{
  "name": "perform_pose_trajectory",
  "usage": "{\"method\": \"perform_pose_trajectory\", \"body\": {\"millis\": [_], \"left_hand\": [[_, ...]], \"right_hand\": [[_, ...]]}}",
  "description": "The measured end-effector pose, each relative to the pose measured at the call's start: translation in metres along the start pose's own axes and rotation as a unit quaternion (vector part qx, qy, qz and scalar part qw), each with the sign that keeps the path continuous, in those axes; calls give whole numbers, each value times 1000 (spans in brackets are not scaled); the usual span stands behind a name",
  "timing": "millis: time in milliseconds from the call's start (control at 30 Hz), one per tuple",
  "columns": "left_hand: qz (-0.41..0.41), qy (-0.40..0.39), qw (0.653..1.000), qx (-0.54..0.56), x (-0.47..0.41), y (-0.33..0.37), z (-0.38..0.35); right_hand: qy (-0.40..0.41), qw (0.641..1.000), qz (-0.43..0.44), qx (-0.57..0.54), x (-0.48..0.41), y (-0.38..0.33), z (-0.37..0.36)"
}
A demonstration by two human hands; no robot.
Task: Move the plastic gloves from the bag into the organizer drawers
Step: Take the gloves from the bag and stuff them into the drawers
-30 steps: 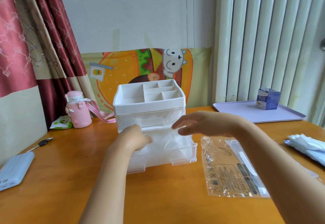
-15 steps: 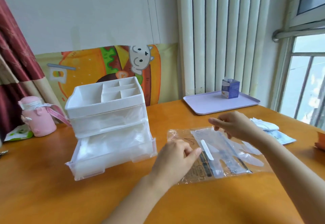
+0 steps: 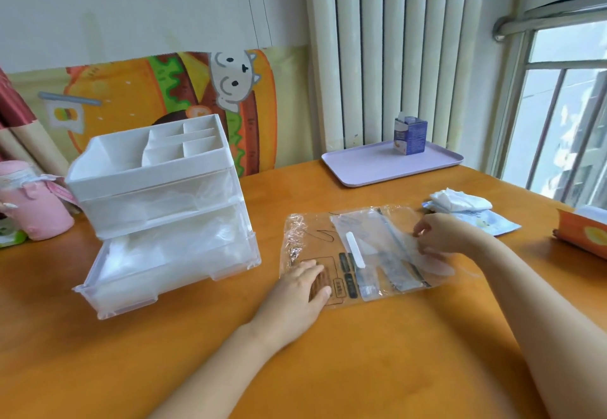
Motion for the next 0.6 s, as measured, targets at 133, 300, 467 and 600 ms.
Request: {"method": "perform_pose_trajectory", "body": {"millis": [133, 300, 467, 600], "left_hand": [[4, -9, 1000, -6, 3, 1, -2], [0, -8, 1000, -7, 6, 2, -2], [-5, -2, 1000, 7, 7, 3, 0], [-44, 15, 991, 125, 9, 8, 12]], "right_hand": [[9, 1000, 29, 0, 5, -3, -2], [46, 998, 30, -18, 3, -1, -1], [233, 932, 83, -265, 22, -3, 18], [7, 795, 303, -526, 45, -33, 20]]}}
Point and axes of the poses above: each hand's wrist, its own x-axis away from the middle knuckle, its own z-axis out of the back of the hand, y = z × x, the point moved 2 cm from there along -x, towards the middle knuckle, and after that the axes turned 15 degrees about -y, right-handed, at the moved point
